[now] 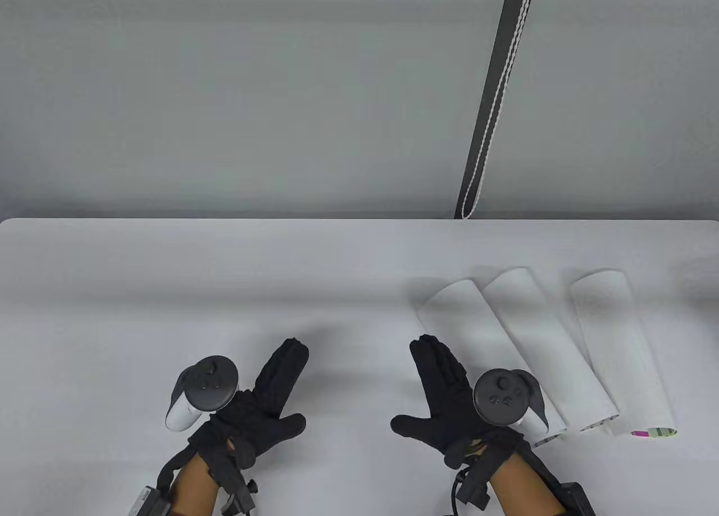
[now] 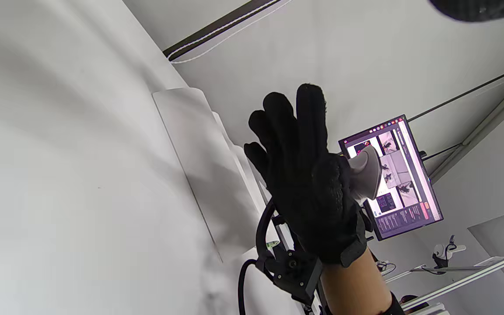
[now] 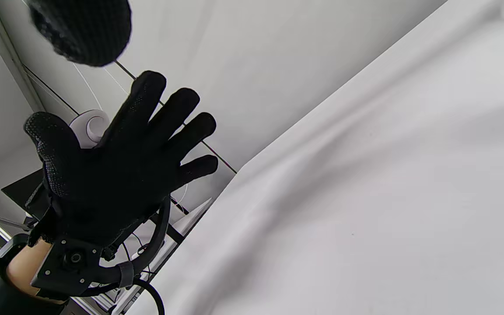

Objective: Unroll mouse pads and stack together

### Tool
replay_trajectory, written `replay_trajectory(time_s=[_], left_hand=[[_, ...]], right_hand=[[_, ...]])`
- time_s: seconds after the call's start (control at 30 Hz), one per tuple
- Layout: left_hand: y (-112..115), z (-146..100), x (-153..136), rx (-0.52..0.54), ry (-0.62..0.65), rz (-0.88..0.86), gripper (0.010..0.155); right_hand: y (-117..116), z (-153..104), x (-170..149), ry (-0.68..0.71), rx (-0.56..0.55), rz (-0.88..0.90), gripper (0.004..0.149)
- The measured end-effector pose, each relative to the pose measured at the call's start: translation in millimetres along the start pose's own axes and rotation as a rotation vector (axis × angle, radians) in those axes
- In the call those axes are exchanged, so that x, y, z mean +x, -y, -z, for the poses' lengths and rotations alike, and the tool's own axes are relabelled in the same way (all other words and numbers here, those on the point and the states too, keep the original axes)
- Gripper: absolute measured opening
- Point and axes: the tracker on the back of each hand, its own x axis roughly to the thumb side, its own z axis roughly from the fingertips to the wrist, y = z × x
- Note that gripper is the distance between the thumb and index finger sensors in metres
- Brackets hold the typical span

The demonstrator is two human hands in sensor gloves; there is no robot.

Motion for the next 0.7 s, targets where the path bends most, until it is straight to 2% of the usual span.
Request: replay_trajectory(time_s=[0.33,0.43,0.47,0.57,0.7], left_hand=[[-1,0,0,0.004,-0.003,-0.003,0.104],[-1,0,-2,0.016,-0.017,0.003,0.104],[-2,0,-3,0.023,-0.021,0.005,0.104],[-4,-1,-5,0.038,-0.022,-0.008,0.104],[-5,-3,-7,0.048,-0.031,-0.005,0.104]], right_hand=[[0,0,0,-0.007,0.000,0.000,0.103],[8,-1,4,-0.022,-0.037,-0.033,0.102],[16,-1,7,-0.038,-0.079,-0.061,0.101],[33,-1,9,-0.158,-0.151,-0.111,0.097],[58,-2,-7,-0.485,-0.199,-0.359,0.092]])
